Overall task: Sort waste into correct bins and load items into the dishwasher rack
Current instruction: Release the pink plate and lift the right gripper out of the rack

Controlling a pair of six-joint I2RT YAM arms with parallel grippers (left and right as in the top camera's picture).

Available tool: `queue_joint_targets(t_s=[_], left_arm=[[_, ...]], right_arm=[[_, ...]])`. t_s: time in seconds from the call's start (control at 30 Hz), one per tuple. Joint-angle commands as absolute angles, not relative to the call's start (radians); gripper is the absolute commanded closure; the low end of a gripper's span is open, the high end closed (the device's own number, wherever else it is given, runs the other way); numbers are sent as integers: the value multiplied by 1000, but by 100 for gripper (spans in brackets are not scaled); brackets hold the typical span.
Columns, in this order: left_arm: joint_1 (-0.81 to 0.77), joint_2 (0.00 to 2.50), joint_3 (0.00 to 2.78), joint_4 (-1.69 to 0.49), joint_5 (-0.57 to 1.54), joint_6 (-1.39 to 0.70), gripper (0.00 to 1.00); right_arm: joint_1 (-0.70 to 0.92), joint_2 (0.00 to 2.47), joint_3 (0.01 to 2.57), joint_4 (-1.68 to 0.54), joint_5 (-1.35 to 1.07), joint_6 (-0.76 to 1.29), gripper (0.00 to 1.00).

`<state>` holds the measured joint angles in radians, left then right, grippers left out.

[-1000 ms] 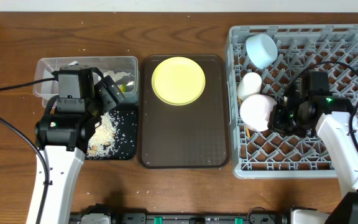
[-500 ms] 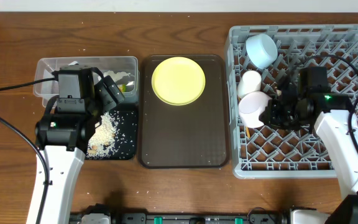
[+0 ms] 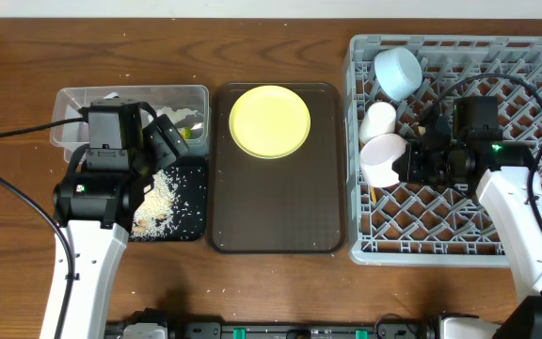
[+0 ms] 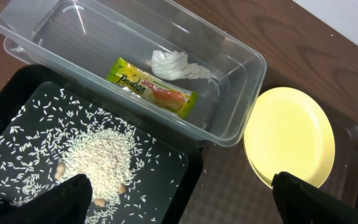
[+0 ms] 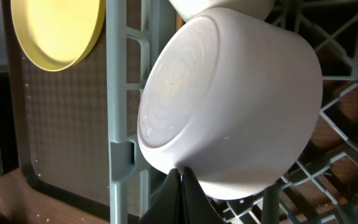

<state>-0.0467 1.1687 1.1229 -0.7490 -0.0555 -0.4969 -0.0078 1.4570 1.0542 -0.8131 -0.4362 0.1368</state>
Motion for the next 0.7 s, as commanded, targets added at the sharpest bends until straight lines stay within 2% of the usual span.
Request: queue_joint_targets(t_s=[0.0,0.33,0.53,0.67], left_arm=[[-43,1164,1135,-748,-61,-491,5],[-43,1164,1135,-748,-60,-491,5],[-43,1164,1135,-748,-60,-491,5],[-43,1164,1135,-748,-61,-491,5]], right_arm=[[3,1459,1073,-798,-436,115,99],[4,1459,1073,-795,-566,43,99],[3,1459,1073,-763,-562,43,99],[4,1459,1073,-739,-467,44,99]])
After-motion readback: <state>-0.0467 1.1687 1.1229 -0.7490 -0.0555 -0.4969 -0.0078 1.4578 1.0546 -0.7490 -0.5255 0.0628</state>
